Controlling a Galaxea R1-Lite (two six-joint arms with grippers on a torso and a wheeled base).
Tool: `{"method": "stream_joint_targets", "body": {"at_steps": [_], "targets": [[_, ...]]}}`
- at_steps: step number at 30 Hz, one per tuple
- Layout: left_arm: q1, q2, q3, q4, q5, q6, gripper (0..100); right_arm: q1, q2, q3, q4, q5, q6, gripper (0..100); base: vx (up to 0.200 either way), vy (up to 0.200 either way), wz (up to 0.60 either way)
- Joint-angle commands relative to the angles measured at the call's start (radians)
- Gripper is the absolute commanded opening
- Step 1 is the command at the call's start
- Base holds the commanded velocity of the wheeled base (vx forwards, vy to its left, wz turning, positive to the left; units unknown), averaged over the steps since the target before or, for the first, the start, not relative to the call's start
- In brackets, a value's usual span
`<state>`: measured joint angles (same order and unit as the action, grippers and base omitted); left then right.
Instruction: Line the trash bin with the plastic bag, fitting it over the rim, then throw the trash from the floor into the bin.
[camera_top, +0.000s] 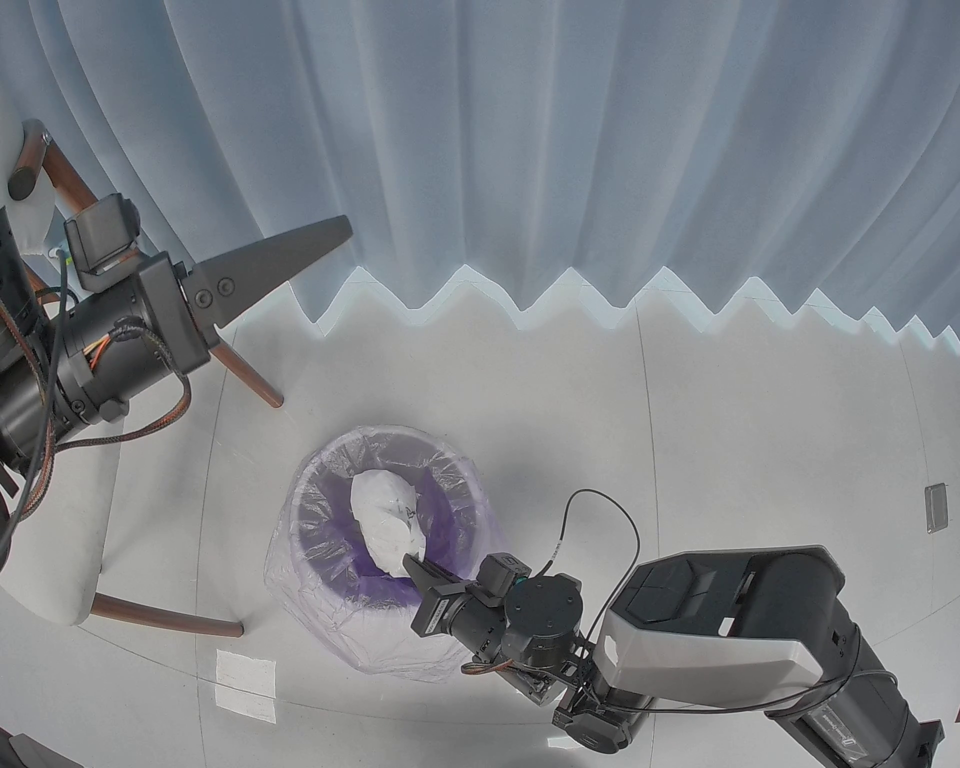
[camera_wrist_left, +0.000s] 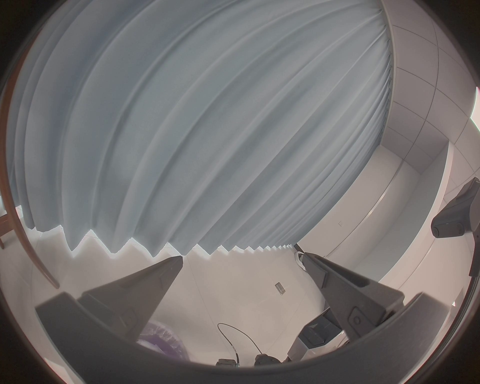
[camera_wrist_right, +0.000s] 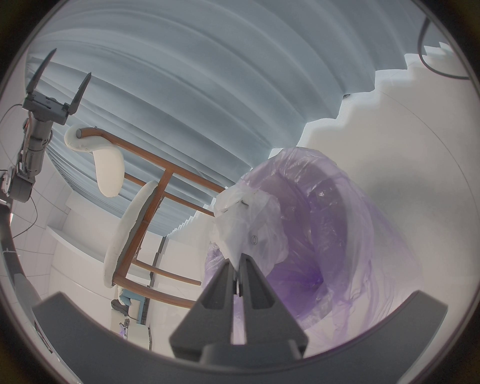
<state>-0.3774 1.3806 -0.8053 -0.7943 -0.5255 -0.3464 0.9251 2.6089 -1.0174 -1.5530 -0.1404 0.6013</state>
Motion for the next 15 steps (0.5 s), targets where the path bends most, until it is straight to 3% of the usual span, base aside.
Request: {"method": "stream_joint_targets", "body": {"at_steps": [1,2,3,15], "targets": [[0.000,0.001,0.000,0.000,-0.001,0.000,100,0.000,0.014,-0.001,-0.018,0.001,-0.001,0,0.000,0.000,0.00],[0.000,0.001,0.000,0.000,-0.001,0.000,100,0.000,0.014,-0.001,-0.018,0.001,-0.001,0,0.000,0.000,0.00],[0.000,0.001,0.000,0.000,-0.001,0.000,100,0.000,0.014,-0.001,-0.018,0.001,-0.001,100,0.000,0.000,0.00],[0.000,0.000,0.000,0.000,0.001,0.000,100,-0.006,0.028,-0.018,-0.018,-0.005,0.000,100,0.000,0.000,0.00]]}}
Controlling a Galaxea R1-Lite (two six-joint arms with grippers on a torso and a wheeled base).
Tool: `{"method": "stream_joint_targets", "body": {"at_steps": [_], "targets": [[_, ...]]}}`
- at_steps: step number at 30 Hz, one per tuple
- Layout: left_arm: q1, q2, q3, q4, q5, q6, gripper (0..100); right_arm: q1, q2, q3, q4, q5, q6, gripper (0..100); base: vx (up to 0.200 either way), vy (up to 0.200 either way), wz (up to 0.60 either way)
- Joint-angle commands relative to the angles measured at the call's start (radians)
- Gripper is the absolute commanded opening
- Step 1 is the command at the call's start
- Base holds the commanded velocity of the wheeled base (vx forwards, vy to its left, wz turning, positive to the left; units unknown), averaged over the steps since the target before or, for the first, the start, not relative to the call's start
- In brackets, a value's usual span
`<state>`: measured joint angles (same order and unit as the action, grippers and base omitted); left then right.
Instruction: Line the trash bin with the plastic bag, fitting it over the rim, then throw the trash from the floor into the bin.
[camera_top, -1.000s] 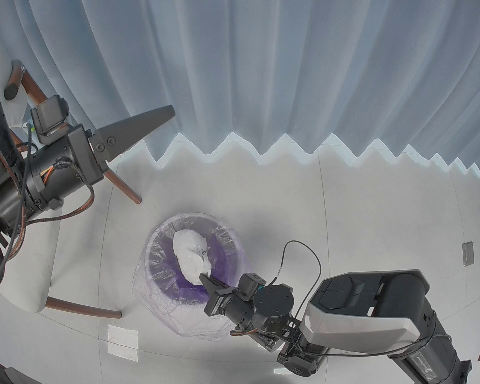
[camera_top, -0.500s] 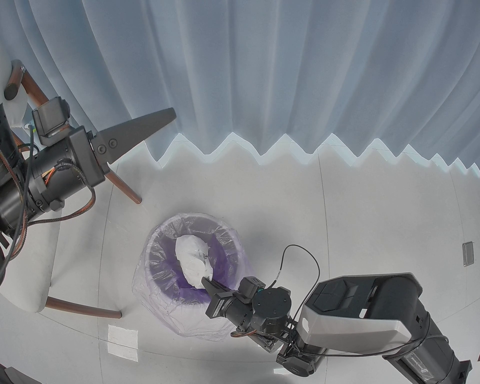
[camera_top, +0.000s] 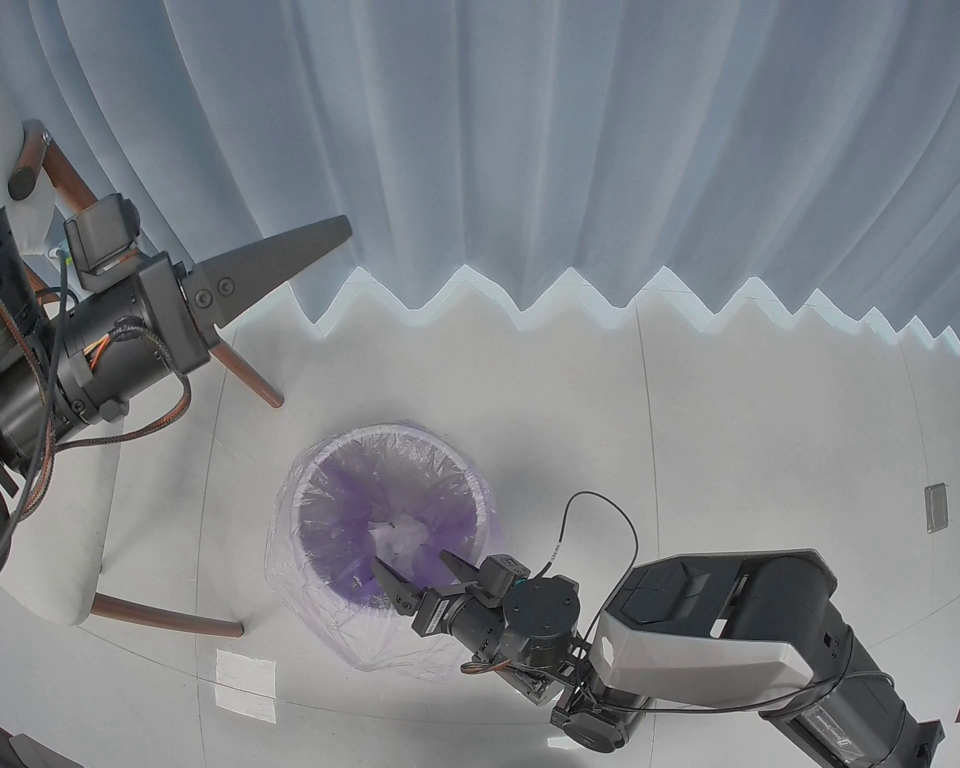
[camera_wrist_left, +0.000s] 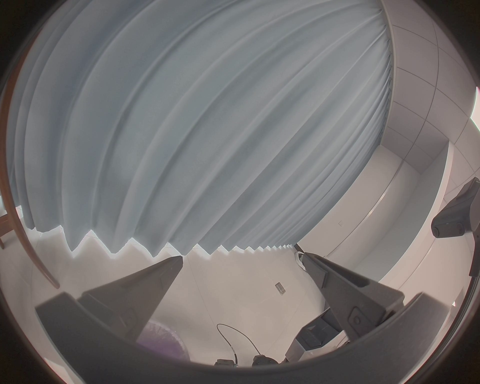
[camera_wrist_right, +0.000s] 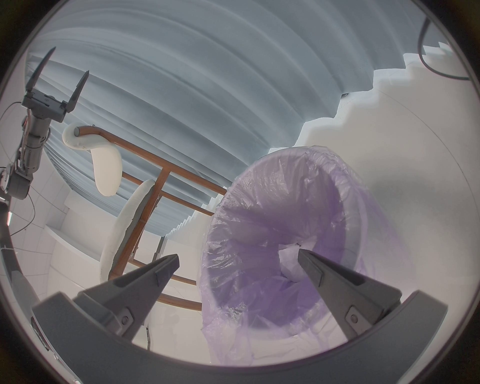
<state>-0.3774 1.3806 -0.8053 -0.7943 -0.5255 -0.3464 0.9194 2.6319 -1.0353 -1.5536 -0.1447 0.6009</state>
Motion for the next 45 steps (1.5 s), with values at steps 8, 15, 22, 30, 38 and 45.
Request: {"method": "stream_joint_targets", "body": {"at_steps": [8,15,22,30,38,45], "targets": [[0.000,0.000,0.000,0.000,0.001,0.000,100,-0.001,-0.015,-0.002,-0.017,-0.009,-0.001,100,0.000,0.000,0.00],[0.046,-0.081,-0.008,-0.005,0.013,-0.002,100,-0.065,-0.443,0.107,-0.017,-0.029,-0.056,100,0.000,0.000,0.00],[0.288,-0.273,-0.055,0.029,0.015,-0.006,100,-0.197,-0.849,0.336,-0.011,0.051,-0.289,100,0.000,0.000,0.00],[0.509,-0.655,0.020,0.389,0.025,0.000,100,-0.593,-1.339,0.604,0.191,0.143,-0.371,100,0.000,0.000,0.00],[0.554,-0.904,0.181,0.543,0.024,0.010,100,-0.746,-1.883,0.747,0.802,0.212,-0.431,100,0.000,0.000,0.00],[0.548,-1.011,0.328,0.544,0.018,0.032,100,-0.789,-2.210,0.738,1.244,0.155,-0.510,100,0.000,0.000,0.00]]}}
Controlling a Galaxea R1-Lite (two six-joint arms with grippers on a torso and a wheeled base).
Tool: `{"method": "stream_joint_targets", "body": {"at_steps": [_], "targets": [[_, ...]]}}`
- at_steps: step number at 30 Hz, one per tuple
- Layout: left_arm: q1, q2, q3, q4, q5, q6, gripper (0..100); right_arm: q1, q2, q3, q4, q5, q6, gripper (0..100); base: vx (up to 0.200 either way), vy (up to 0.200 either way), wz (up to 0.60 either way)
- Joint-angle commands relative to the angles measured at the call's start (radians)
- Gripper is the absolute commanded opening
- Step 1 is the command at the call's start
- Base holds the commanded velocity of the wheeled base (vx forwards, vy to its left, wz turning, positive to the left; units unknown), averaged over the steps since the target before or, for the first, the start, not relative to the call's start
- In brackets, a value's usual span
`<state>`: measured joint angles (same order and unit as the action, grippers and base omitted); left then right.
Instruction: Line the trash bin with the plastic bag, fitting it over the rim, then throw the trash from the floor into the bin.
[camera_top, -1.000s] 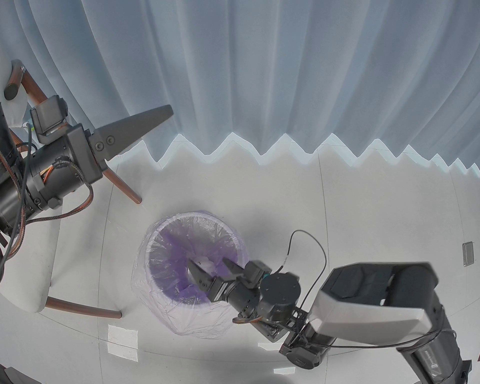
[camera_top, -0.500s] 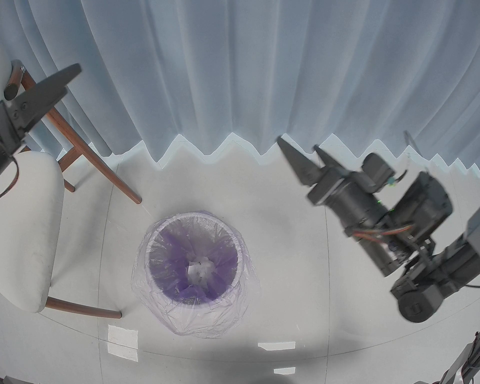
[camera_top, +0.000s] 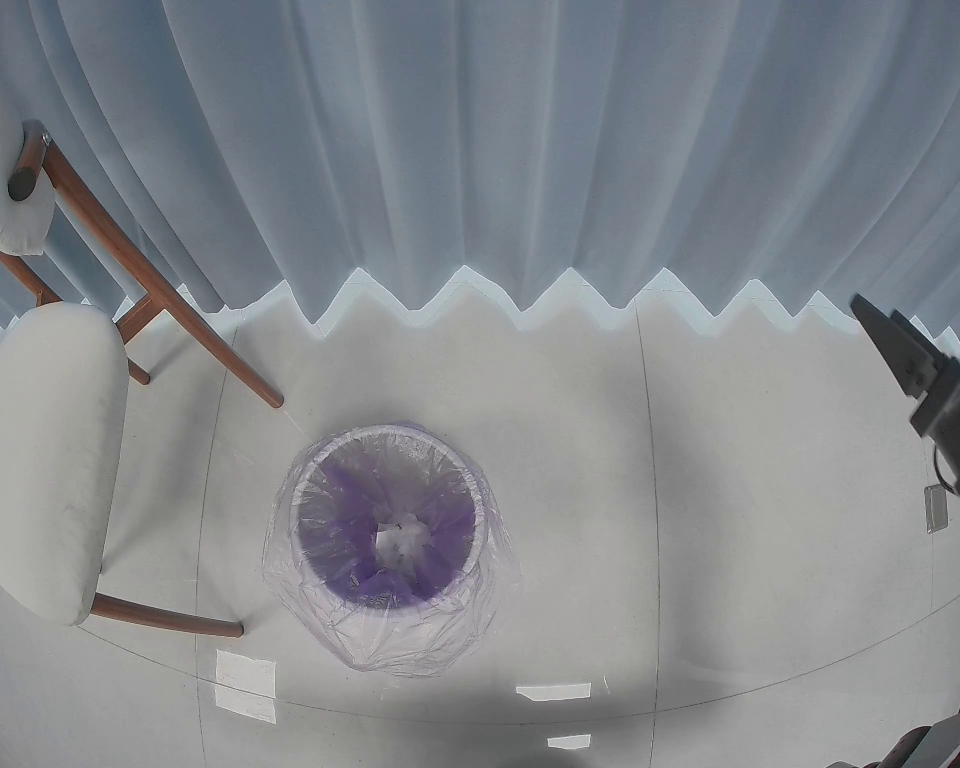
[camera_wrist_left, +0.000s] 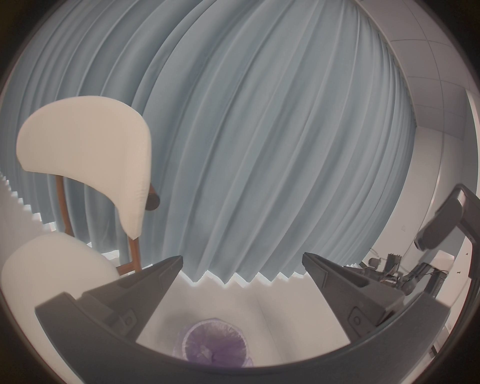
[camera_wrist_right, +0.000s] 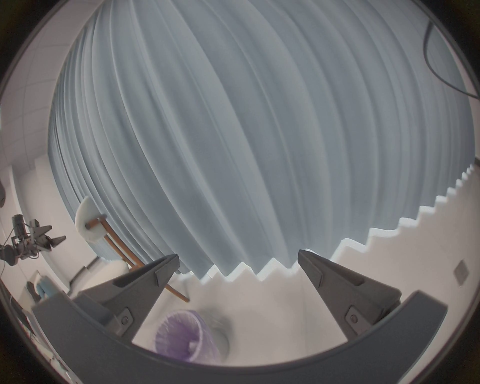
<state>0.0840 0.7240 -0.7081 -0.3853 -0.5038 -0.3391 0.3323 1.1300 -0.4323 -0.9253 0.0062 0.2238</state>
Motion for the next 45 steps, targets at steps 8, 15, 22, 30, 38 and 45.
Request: {"method": "stream_joint_targets", "body": {"at_steps": [8,15,22,30,38,45], "targets": [[-0.035,-0.417,0.384,0.134,-0.183,0.045,100,-0.334,-0.817,0.219,0.663,-0.031,-0.141,100,0.000,0.000,0.00],[-0.075,-0.724,0.685,0.125,-0.269,0.112,100,-0.334,-1.122,0.432,0.723,0.032,-0.231,100,0.000,0.000,0.00],[-0.079,-0.724,0.708,0.342,0.174,0.338,100,-0.334,-1.130,0.431,0.893,-0.017,-0.238,100,0.000,0.000,0.00],[-0.078,-0.724,0.708,0.361,0.528,0.302,100,-0.334,-1.130,0.431,0.887,-0.020,-0.230,100,0.000,0.000,0.00],[-0.083,-0.724,0.708,0.385,0.493,0.353,100,-0.329,-1.113,0.426,0.942,0.057,-0.239,100,0.000,0.000,0.00],[-0.083,-0.724,0.708,0.385,0.493,0.348,100,-0.334,-1.130,0.429,0.938,0.057,-0.236,100,0.000,0.000,0.00]]}}
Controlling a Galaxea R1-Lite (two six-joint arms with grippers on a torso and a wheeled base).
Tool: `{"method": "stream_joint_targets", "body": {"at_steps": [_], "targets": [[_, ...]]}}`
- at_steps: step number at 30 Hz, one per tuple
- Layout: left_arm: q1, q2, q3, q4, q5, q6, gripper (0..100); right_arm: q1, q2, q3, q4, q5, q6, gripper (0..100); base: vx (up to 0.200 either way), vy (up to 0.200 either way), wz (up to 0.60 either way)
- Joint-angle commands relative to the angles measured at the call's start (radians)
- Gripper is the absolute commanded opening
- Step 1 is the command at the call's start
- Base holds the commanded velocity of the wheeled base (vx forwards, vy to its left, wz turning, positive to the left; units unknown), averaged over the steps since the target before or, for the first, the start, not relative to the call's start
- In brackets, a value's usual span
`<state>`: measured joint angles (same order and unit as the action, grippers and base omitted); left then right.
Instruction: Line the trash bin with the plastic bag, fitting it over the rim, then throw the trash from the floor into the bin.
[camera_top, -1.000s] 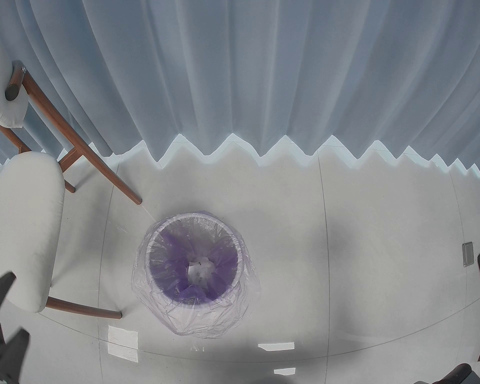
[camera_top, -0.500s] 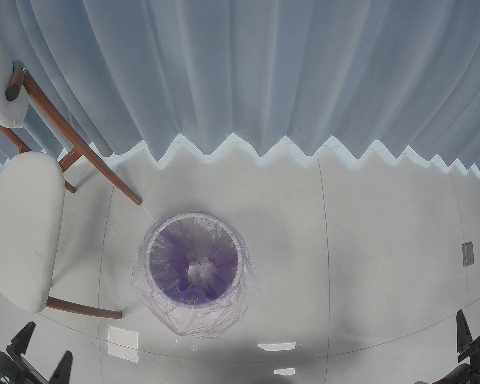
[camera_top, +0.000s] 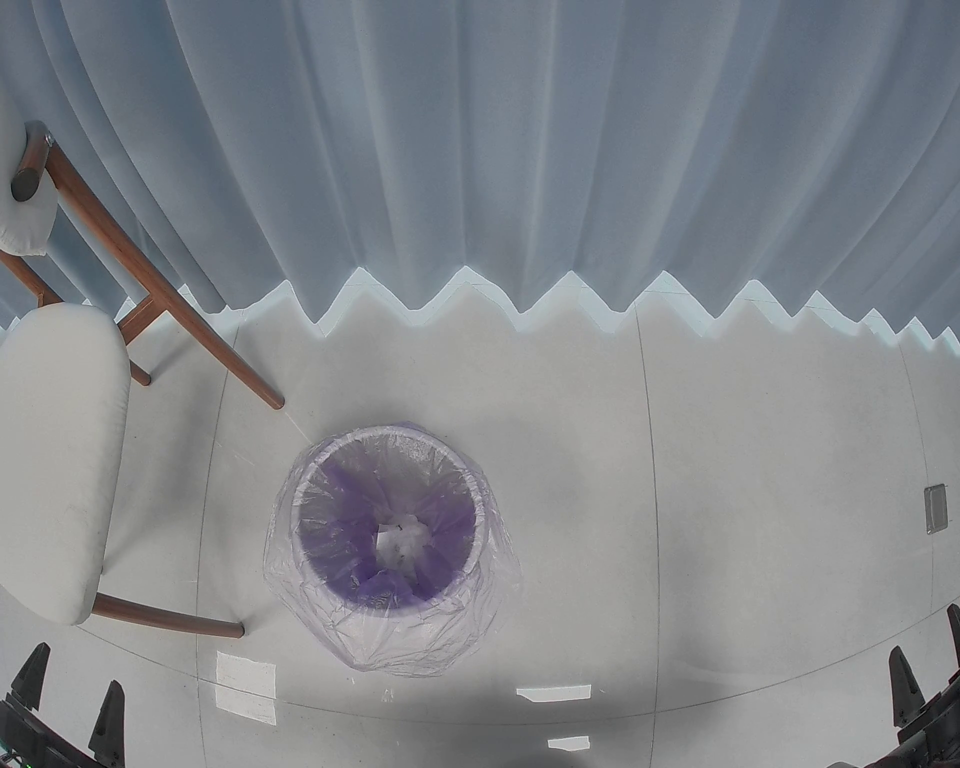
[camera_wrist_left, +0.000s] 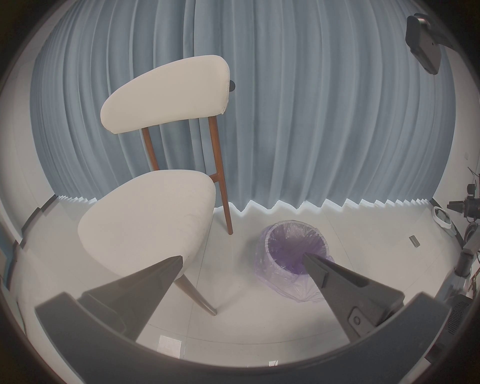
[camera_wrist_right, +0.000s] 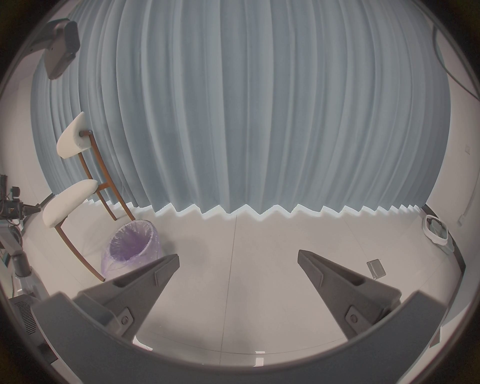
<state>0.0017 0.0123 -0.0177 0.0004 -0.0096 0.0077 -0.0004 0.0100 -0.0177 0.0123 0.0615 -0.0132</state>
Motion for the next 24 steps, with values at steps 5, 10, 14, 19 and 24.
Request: {"method": "stream_joint_targets", "body": {"at_steps": [5,10,14,19,24], "targets": [[0.001,-0.012,0.018,0.000,-0.001,0.002,100,-0.001,-0.010,0.013,0.000,0.001,0.001,100,0.000,0.000,0.00],[0.001,-0.012,0.018,0.000,-0.001,0.002,100,-0.001,-0.010,0.013,0.000,0.001,0.001,100,0.000,0.000,0.00],[0.001,-0.012,0.018,0.000,-0.001,0.002,100,-0.001,-0.010,0.013,0.001,0.000,0.002,100,0.000,0.000,0.00],[0.001,-0.012,0.018,0.000,0.000,0.002,100,-0.001,-0.010,0.013,0.001,0.000,0.004,100,0.000,0.000,0.00],[0.001,-0.012,0.018,0.000,0.000,0.002,100,-0.001,-0.010,0.013,0.001,-0.003,0.015,100,0.000,0.000,0.00]]}}
